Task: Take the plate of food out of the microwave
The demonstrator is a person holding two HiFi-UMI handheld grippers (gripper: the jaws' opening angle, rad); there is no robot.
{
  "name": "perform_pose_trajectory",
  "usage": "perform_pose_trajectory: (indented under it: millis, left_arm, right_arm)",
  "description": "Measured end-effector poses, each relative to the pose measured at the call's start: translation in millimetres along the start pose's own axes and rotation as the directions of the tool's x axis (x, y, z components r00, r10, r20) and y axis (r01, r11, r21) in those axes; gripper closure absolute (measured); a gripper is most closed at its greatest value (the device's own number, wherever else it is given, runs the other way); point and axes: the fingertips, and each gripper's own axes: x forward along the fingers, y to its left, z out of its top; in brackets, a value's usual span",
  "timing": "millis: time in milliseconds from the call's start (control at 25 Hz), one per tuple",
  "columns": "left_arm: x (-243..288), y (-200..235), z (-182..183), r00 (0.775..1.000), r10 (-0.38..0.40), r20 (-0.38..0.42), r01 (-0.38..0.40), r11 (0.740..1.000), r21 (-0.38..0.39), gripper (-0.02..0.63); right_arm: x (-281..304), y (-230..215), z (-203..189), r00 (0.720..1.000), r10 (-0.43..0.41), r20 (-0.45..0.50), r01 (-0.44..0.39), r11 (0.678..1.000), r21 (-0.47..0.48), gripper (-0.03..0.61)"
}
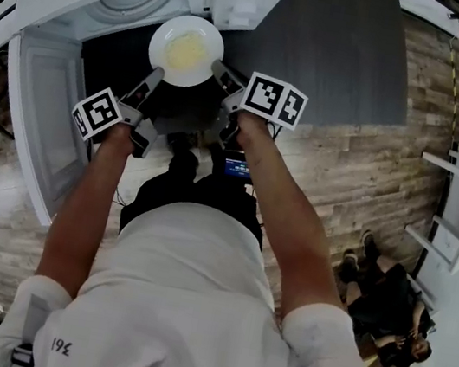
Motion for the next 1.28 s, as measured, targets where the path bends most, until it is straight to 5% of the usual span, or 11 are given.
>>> perform_pose_trajectory:
  millis: [520,1280]
  left_arm:
    - [31.9,-10.3,-77.8,0.982,0.112,-0.153,-0.097,0.990,0.104,0.580]
    - [123.3,-44.3,-170.7,0.926,0.090,-0.367,-0.049,0.992,0.120,0.580]
  right_arm:
    - [-82.6,-48.6,11.9,0.999,-0.029,0.041,0.029,1.000,-0.011,0.557]
    - [-173.6,-134.5,53.4,0.982,-0.131,0.133,0.124,0.990,0.062,0.557]
